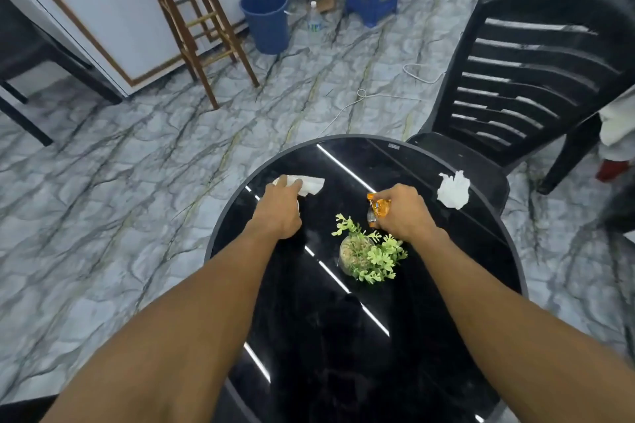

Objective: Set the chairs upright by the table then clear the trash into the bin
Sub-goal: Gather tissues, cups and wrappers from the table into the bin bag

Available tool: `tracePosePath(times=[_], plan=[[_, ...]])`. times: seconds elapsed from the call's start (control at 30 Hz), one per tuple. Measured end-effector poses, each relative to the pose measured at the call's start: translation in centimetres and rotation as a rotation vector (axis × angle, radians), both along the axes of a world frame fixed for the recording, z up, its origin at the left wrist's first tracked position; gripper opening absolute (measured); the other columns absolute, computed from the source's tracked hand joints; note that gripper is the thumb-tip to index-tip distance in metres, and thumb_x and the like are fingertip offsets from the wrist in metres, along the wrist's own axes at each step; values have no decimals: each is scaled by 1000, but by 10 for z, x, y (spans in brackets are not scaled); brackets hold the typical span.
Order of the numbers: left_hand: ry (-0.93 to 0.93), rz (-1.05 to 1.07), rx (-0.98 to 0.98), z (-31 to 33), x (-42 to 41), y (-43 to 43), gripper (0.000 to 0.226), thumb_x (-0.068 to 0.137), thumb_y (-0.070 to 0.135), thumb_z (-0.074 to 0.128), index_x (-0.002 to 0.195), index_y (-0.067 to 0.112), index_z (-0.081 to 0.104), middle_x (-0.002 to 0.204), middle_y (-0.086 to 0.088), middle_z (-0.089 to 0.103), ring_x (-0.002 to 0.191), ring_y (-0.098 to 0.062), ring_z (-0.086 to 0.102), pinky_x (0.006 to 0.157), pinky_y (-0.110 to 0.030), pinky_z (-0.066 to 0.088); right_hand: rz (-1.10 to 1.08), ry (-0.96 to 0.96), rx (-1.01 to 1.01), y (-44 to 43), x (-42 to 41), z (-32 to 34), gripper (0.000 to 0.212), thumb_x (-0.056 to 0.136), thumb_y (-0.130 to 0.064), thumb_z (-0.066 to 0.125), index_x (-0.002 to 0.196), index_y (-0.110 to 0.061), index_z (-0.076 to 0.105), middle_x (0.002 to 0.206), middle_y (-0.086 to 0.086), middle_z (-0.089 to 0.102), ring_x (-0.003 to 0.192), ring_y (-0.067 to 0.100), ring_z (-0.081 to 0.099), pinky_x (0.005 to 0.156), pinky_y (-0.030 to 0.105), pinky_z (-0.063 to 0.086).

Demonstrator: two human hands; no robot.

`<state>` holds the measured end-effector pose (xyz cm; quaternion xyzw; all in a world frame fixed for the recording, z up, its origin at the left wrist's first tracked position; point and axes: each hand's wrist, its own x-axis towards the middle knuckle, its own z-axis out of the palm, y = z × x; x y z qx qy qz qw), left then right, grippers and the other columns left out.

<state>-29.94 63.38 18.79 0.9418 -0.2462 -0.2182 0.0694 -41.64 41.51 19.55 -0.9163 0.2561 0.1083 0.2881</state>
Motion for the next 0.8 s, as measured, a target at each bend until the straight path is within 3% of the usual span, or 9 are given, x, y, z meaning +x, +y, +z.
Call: tracePosePath(times=[0.1,0.2,0.27,0.37,0.5,0.6,0.7,0.8], plan=[[11,-3,-66,-6,-6,-7,69,88,6,65,150,18,39,129,-12,52,119,-32,53,99,-40,49,47,-15,-33,1,2,-2,32,79,-18,79,110,-23,77,110,9,71,91,28,67,83,40,58],[16,6,-115,-11,-15,-13,42,89,4,64,131,13,62,116,-10,55,108,-30,58,85,-31,46,91,-22,-74,1,0,-5,28,82,-13,71,108,-22,79,106,11,72,96,32,68,86,41,57],[1,-9,-118,-16,-21,-15,25,88,1,64,111,7,72,109,-8,56,100,-28,60,77,-28,43,70,-50,-70,1,-3,-8,26,86,-8,65,104,-18,80,99,11,75,85,31,70,81,41,60],[-18,-4,-151,-13,-26,-18,16,87,-1,65,98,5,75,102,-6,57,94,-27,61,73,-30,48,11,-108,-54,-1,-6,-9,28,82,1,57,92,-10,81,83,12,75,68,27,69,68,38,62],[-76,-32,-202,10,-25,-25,17,91,4,64,103,7,76,101,-7,58,93,-27,61,78,-38,53,-90,-194,5,-4,-11,6,27,82,3,57,85,-10,80,84,14,72,66,26,66,66,36,61],[-129,-44,-269,40,-26,-34,19,93,7,63,107,8,76,103,-8,59,95,-27,60,84,-42,53,-130,-285,13,-4,-18,32,26,83,3,56,85,-8,80,89,13,75,79,26,68,77,34,58],[-172,-84,-333,79,-30,-45,22,93,7,64,111,10,76,106,-8,61,100,-27,60,88,-42,52,-150,-370,-19,-3,-32,66,28,84,5,54,87,-5,80,87,8,77,78,20,67,75,26,53],[-208,-146,-391,121,-46,-58,24,93,5,62,113,9,75,109,-8,62,102,-27,60,87,-37,50,-203,-447,-49,1,-58,99,29,85,5,55,88,-7,80,82,7,77,72,20,70,74,32,59]])
